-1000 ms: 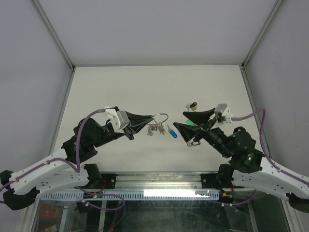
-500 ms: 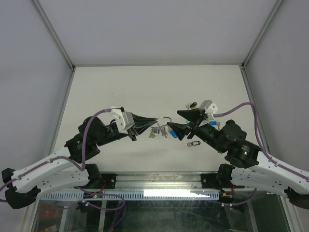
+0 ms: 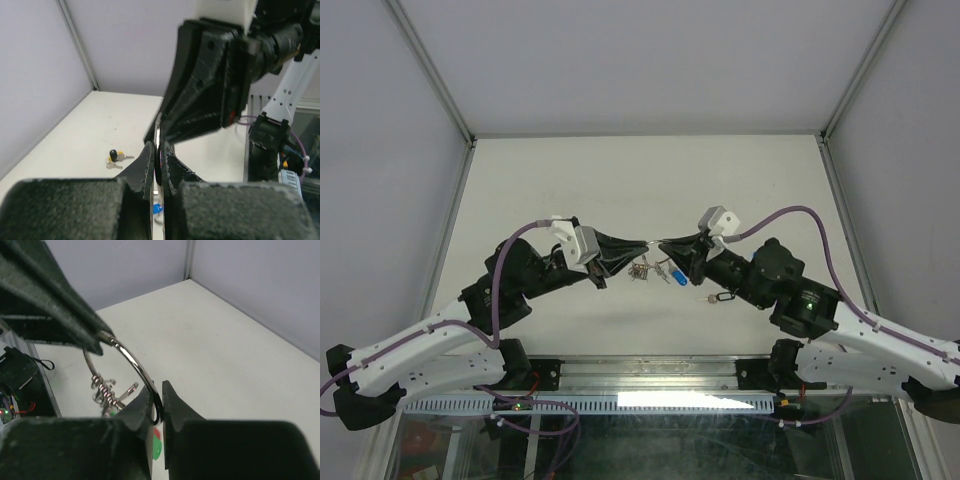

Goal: Put the keys on the keyring

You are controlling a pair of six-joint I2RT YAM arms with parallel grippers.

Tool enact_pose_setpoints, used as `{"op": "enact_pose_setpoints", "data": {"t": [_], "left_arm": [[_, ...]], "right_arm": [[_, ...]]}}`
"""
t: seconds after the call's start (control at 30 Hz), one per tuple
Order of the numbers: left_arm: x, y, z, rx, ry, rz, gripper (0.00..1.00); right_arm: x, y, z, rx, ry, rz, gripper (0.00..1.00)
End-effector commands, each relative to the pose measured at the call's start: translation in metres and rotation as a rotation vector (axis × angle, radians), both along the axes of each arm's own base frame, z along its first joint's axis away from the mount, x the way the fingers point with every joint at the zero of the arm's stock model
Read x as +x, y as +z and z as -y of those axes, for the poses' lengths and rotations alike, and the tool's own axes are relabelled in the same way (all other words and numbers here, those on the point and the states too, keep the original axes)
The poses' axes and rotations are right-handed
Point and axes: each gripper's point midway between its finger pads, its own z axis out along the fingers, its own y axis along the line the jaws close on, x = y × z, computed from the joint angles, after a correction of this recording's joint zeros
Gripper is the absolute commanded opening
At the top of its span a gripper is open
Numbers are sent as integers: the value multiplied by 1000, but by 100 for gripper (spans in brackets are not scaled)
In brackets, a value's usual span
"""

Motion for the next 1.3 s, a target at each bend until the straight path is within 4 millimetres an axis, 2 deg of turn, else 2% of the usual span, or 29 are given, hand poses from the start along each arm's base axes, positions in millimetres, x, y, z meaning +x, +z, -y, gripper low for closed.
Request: {"op": "enact_pose_setpoints", "data": {"t": [0.0,0.03,0.07,0.1,0.13,0.2,0.27,0.5,0.7,0.87,1.03,1.27], "left_arm": [[-15,35,1,-97,-67,38,0],[-16,35,1,-95,-69,40,0],[-16,35,0,-89,-70,43,5],[-16,35,0,-86,-71,48,16],[-17,34,-1,-81,-70,54,23],[-17,31,-2,-65,-68,68,32],[-16,28,-5,-49,-58,83,37],[-10,16,-19,-15,10,153,43],[9,2,-27,27,121,216,43],[31,-7,-30,53,234,282,44],[45,-7,-28,59,298,321,43],[41,-4,-16,15,276,329,42]], "right_arm": [[-4,54,8,112,6,83,0],[-5,56,10,115,5,83,0],[-6,58,13,117,3,82,0],[-6,60,16,120,-3,79,0],[-6,62,18,120,-13,71,0],[-5,63,21,101,-22,55,0],[-5,64,23,79,-27,43,0],[3,71,41,-30,-117,-13,0],[6,76,50,-98,-159,-46,0],[7,78,49,-141,-167,-73,0],[6,84,51,-128,-171,-78,0],[7,84,54,-118,-180,-83,0]]}}
